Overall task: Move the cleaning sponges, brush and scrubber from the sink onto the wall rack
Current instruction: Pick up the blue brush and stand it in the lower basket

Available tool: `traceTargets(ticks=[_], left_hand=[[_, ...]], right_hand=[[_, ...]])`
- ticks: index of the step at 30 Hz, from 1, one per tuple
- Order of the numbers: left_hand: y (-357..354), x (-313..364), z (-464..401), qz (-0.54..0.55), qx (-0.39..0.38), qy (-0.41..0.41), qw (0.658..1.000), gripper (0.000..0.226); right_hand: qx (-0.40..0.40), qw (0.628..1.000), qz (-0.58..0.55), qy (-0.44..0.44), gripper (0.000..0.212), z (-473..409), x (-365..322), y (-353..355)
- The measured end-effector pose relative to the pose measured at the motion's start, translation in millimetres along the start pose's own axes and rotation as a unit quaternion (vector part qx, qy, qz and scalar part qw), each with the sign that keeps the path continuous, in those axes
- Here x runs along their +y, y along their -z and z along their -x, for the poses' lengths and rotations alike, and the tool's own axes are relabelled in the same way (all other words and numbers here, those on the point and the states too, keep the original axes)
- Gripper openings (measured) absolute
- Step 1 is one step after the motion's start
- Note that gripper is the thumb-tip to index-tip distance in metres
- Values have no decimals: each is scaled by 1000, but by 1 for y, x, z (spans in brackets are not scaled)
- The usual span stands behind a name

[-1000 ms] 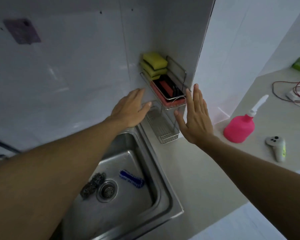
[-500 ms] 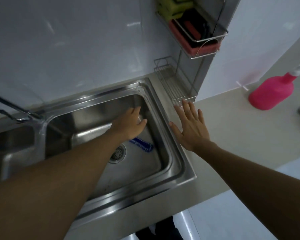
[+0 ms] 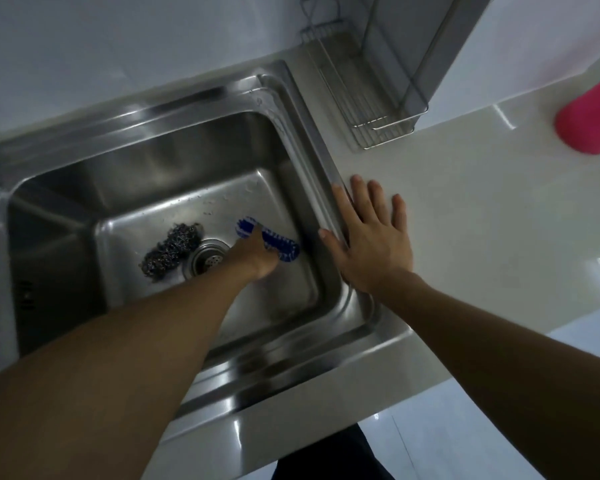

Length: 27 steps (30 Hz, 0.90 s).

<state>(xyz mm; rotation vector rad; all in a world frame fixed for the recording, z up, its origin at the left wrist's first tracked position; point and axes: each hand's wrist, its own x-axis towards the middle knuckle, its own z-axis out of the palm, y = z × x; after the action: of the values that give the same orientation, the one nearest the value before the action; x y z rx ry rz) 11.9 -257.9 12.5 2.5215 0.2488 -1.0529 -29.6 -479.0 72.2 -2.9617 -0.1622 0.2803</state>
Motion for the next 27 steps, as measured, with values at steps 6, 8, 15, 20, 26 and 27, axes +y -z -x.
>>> traceTargets(ticks=[6, 8, 15, 20, 26, 27], left_hand=[[-23, 6, -37, 59, -26, -2, 998, 79], [-29, 7, -49, 58, -21, 2, 998, 73], [-37, 12, -56, 39, 32, 90, 995, 73], [-41, -6, -39, -15, 69, 72, 995, 61], [-30, -14, -16, 132, 165, 3, 977, 62], [-24, -14, -13, 134, 165, -6, 977, 63]], right_hand=[[10, 1000, -2, -4, 76, -1, 0, -1], [13, 1000, 0, -9, 76, -1, 0, -2], [24, 1000, -4, -11, 76, -1, -1, -1], [12, 1000, 1, -11, 76, -2, -1, -1], [16, 1000, -2, -9, 76, -1, -1, 0], [11, 1000, -4, -7, 77, -2, -1, 0]])
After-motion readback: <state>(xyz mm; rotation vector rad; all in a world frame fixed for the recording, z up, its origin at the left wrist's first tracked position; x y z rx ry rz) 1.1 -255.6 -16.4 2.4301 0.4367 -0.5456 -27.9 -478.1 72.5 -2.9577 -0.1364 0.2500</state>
